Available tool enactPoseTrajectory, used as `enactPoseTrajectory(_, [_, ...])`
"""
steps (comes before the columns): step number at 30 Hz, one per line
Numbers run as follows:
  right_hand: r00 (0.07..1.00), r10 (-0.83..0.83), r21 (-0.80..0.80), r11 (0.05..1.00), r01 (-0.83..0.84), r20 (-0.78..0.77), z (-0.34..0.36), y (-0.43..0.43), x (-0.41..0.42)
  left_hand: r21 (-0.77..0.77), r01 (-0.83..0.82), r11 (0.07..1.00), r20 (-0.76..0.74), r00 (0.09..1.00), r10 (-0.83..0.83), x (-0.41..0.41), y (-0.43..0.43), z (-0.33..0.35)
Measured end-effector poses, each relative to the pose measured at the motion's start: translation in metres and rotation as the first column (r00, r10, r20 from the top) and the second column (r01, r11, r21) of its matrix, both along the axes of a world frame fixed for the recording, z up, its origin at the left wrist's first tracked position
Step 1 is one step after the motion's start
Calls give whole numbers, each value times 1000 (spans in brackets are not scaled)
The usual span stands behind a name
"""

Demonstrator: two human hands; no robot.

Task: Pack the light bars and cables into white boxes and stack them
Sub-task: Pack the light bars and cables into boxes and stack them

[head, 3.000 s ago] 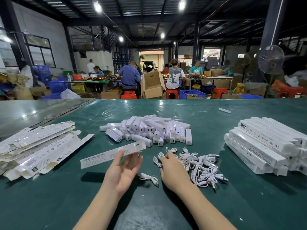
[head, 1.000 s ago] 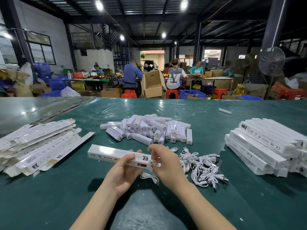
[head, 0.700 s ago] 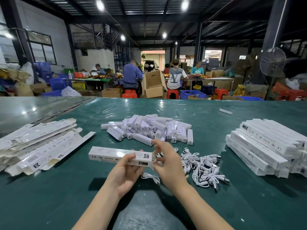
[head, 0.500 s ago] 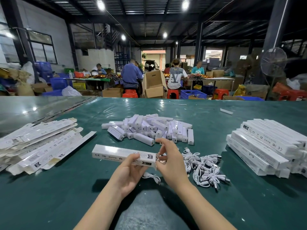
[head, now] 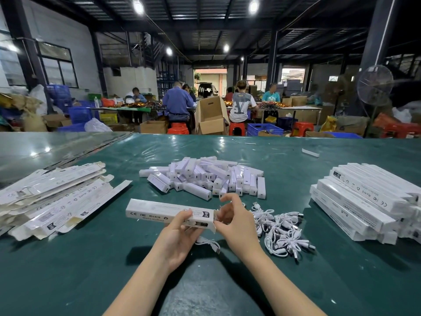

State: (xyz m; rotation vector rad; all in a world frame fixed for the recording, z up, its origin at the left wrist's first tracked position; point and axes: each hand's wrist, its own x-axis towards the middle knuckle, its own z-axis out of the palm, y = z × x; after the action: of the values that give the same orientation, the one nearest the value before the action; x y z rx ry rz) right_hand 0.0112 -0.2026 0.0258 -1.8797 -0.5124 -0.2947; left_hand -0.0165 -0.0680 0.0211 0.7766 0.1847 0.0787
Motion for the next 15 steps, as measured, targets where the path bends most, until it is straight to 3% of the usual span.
enactPoseTrajectory(7, [963, 215, 183, 965, -186, -159, -1, 4, -1, -66, -129, 989, 49, 990, 132, 2, 5, 1])
enactPoseTrajectory(13, [991, 51, 154, 988, -31, -127, -3, 1, 4, -1, -34, 999, 45, 998, 34, -2, -3, 2])
enactPoseTrajectory(15, [997, -38, 63, 997, 42, -72, -5, 0, 5, -1, -21, 1000, 52, 998, 21, -3, -7, 3])
